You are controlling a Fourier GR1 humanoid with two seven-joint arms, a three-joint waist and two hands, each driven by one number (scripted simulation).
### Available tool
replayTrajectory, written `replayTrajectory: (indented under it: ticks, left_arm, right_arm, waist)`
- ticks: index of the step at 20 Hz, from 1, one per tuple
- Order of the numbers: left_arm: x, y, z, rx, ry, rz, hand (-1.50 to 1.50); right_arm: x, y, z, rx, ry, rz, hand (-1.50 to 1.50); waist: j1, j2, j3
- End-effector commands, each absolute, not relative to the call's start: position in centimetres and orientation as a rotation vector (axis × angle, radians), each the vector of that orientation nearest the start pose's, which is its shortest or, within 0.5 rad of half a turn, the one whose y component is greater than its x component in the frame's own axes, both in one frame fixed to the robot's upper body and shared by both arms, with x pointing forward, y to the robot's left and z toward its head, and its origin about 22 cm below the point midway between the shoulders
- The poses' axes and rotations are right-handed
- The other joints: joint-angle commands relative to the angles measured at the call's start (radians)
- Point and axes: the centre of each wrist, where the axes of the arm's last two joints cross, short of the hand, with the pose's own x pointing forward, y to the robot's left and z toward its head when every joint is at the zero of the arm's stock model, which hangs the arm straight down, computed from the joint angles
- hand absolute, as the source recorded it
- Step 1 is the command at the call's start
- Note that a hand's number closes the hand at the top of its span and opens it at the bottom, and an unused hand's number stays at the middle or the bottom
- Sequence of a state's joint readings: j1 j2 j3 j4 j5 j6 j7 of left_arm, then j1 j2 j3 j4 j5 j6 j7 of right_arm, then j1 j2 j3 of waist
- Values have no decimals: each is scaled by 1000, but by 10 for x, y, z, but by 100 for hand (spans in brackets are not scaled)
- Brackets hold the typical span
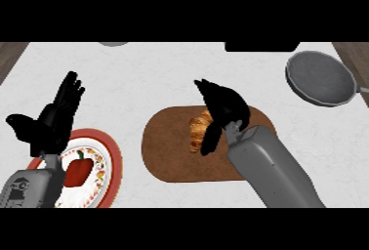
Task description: Pick the croissant from the cutting board and place it in the pan
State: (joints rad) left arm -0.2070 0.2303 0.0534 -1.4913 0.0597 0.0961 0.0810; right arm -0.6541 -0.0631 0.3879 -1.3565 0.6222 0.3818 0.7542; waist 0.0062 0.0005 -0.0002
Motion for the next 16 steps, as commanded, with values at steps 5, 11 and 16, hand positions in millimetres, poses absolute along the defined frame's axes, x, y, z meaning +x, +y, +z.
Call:
replayTrajectory:
  ticks: [5, 11, 16]
  left_arm:
    - [285, 293, 50, 183, -1616, -54, 0]
    - [298, 266, 66, 191, -1615, -48, 0]
    - [285, 278, 58, 196, -1603, -62, 0]
  right_arm:
    - [326, -70, 103, -614, -979, 1283, -150]
    - [343, -54, 97, -612, -967, 1285, -150]
    - [350, -62, 81, -621, -935, 1310, -150]
  waist:
    - [-5, -2, 0]
    - [2, 0, 0]
    - [1, -1, 0]
